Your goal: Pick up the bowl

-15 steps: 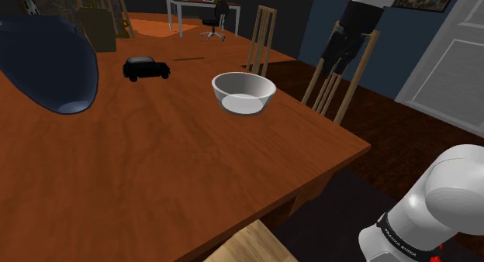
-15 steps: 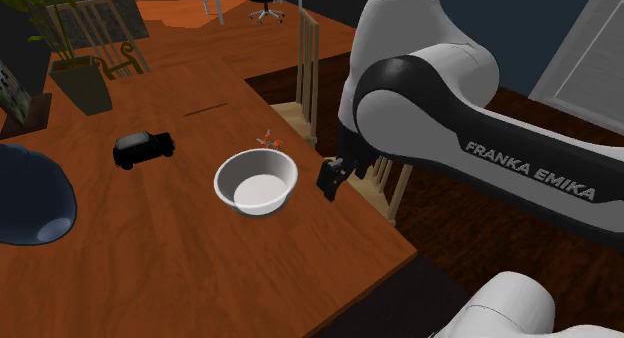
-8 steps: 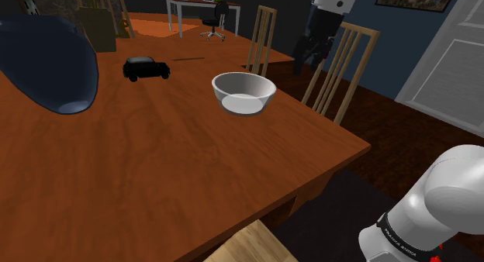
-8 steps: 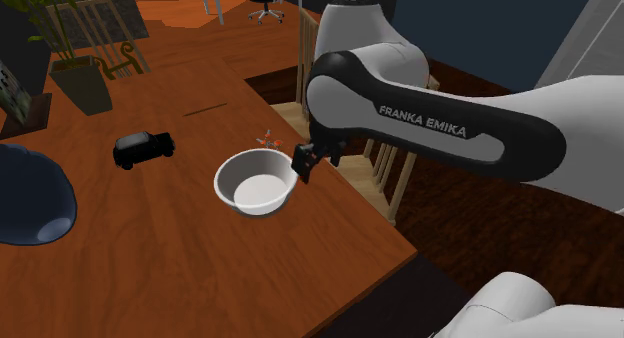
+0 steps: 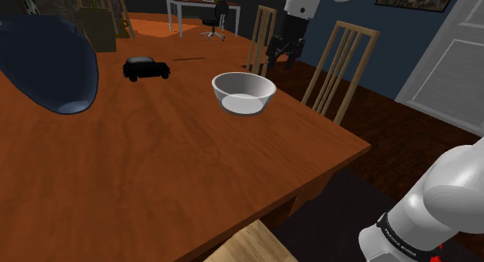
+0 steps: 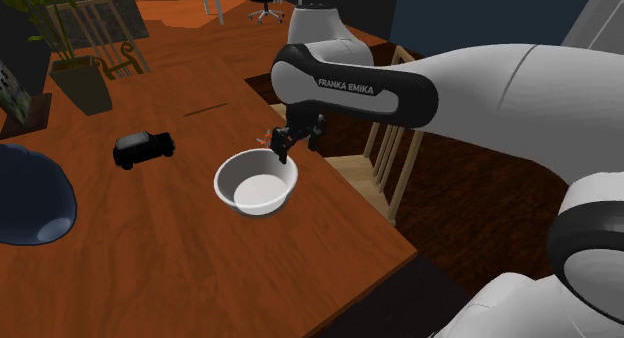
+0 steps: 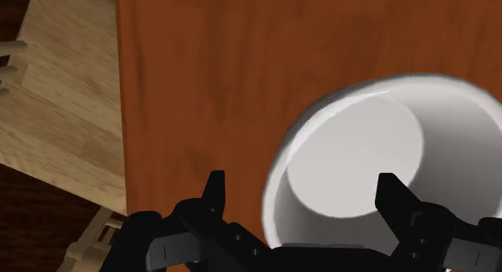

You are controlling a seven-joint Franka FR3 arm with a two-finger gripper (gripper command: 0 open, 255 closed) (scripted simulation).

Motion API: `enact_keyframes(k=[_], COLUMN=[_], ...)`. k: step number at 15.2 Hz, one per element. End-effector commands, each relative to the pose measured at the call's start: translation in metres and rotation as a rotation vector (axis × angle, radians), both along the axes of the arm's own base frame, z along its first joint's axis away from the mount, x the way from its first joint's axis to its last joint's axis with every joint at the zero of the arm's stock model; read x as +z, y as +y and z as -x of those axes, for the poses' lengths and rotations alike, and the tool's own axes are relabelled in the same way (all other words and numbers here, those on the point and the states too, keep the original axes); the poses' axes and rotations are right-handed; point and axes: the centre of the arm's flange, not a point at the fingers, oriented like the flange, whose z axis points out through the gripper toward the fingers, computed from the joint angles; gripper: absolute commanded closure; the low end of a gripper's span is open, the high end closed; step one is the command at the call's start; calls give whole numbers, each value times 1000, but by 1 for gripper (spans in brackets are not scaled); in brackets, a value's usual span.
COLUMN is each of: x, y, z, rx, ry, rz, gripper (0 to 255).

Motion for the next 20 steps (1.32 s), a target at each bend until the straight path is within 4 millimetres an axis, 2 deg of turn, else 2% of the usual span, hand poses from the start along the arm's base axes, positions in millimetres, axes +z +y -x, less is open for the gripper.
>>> enact_keyframes(k=[1,4,11,13,14,20], x=[-9,-20,-57,-60,-60,-60], y=[-3,-8,-8,-8,-8,-8], z=[-27,-64,-64,-64,-64,-63], rx=[-8,-19,-19,-19,-19,-19], ry=[3,8,8,8,8,8], rz=[-6,-15,-15,-15,-15,-15], gripper=[0,0,0,0,255,255])
